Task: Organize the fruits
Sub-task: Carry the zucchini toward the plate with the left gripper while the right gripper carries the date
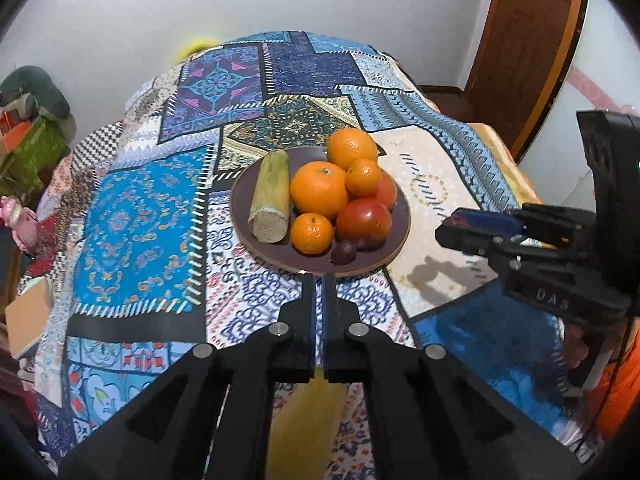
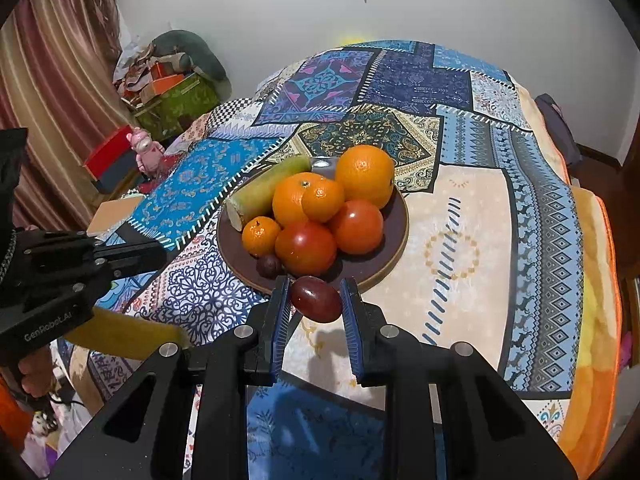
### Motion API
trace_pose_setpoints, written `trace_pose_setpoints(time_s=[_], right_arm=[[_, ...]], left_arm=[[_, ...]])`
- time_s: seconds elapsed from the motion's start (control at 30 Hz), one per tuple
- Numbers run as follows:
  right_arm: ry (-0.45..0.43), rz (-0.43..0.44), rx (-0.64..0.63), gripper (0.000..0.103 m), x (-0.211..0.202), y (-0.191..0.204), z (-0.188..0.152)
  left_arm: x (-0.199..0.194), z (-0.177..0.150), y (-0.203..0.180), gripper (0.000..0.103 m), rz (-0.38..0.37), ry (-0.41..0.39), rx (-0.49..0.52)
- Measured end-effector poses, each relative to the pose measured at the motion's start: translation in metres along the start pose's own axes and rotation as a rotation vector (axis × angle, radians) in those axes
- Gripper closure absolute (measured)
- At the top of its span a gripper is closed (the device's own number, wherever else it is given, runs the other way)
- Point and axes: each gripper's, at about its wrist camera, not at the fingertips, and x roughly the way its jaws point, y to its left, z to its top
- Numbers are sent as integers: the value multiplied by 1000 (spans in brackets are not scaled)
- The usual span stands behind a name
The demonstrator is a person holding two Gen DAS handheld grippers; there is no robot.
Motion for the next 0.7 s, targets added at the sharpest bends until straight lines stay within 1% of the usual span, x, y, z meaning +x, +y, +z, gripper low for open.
trace_pose_setpoints(time_s=[0.03, 0.1, 0.2, 0.23, 0.37, 0.43, 0.5, 0.53, 0.57, 0.6, 0.7], right_arm=[[4, 0, 3, 79, 1, -1, -1], [14, 1, 12, 79, 2, -2, -3], [17, 3, 18, 79, -1, -3, -6], [16, 3, 18, 79, -3, -3, -6], [20, -3, 16, 79, -7, -2, -9], [23, -6, 15, 79, -8, 0, -10], [25, -6, 15, 79, -10, 2, -12], [26, -7, 14, 79, -11, 4, -12], [26, -9, 13, 79, -11, 5, -13], [26, -11, 11, 79, -12, 6, -14], [27, -15, 11, 79, -13, 9, -15]], left_arm=[[-1, -3, 1, 94, 0, 6, 1], [-2, -10, 4, 78, 10, 16, 5], [-1, -26, 10, 65, 37, 46, 7], [-1, -32, 14, 63, 35, 64, -1], [-4, -57, 28, 45, 10, 117, -39], [-2, -69, 32, 43, -12, 150, -53], [7, -81, 35, 43, -37, 207, -74], [11, -87, 35, 43, -23, 225, -75], [14, -91, 35, 43, -4, 225, -67], [14, -93, 35, 42, -2, 218, -65], [19, -92, 40, 43, -14, 211, -121]])
